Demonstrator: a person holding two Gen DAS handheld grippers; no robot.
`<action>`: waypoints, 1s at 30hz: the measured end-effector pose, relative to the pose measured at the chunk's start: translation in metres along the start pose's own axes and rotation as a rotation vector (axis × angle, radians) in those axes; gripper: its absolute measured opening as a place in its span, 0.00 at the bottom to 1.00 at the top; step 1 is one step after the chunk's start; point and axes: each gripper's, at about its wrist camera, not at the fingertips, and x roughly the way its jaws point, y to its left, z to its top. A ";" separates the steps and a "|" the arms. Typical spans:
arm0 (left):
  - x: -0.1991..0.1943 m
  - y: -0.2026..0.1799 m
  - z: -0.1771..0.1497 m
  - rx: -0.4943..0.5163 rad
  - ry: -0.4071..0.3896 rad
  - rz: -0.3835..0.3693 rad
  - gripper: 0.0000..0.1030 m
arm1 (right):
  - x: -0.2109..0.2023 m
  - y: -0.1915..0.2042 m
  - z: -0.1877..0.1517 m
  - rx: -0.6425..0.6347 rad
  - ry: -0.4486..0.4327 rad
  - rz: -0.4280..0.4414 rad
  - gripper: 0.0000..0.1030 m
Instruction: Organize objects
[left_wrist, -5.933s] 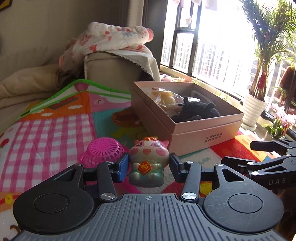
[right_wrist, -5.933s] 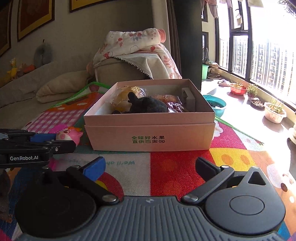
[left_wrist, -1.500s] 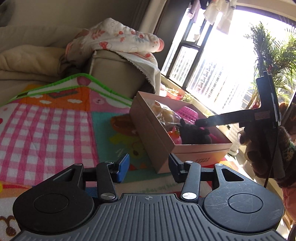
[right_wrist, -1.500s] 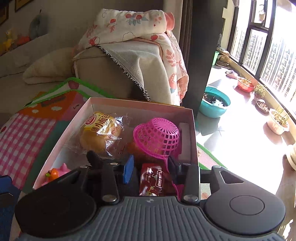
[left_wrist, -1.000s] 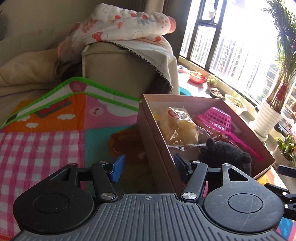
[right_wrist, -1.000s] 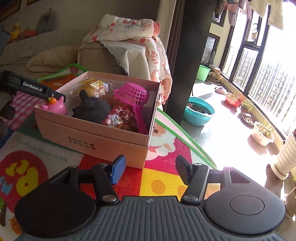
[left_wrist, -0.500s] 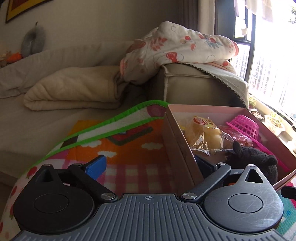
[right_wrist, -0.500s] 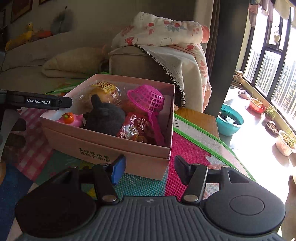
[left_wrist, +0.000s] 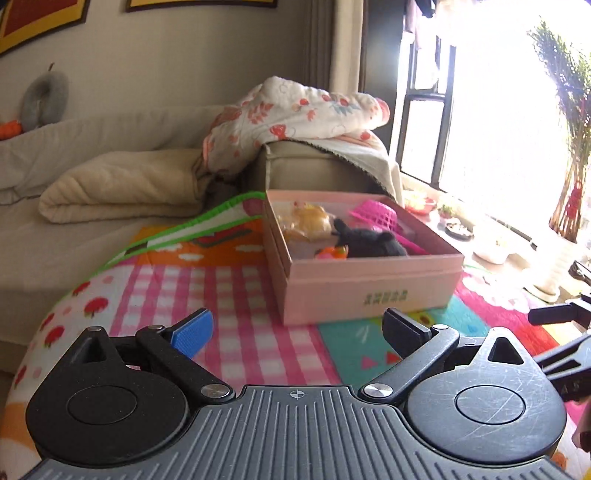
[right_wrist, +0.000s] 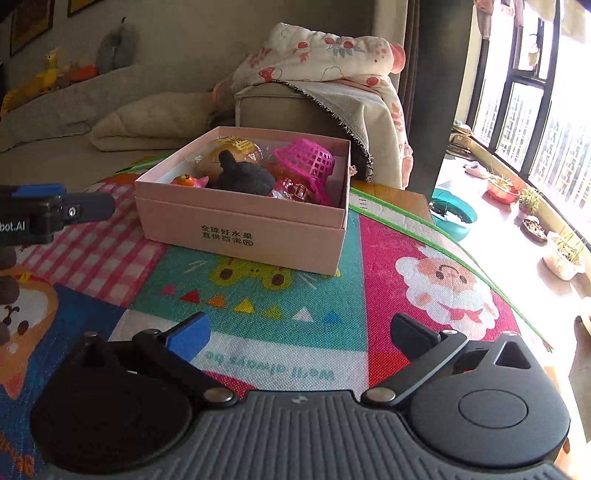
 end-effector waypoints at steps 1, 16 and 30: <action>-0.005 -0.007 -0.011 -0.004 0.023 0.012 0.98 | -0.001 0.001 -0.004 0.015 0.012 -0.001 1.00; 0.005 -0.034 -0.050 0.001 0.156 0.146 0.99 | 0.010 -0.006 -0.039 0.059 -0.022 -0.002 1.00; 0.009 -0.039 -0.047 -0.023 0.157 0.176 0.99 | 0.013 -0.005 -0.038 0.072 -0.025 -0.013 1.00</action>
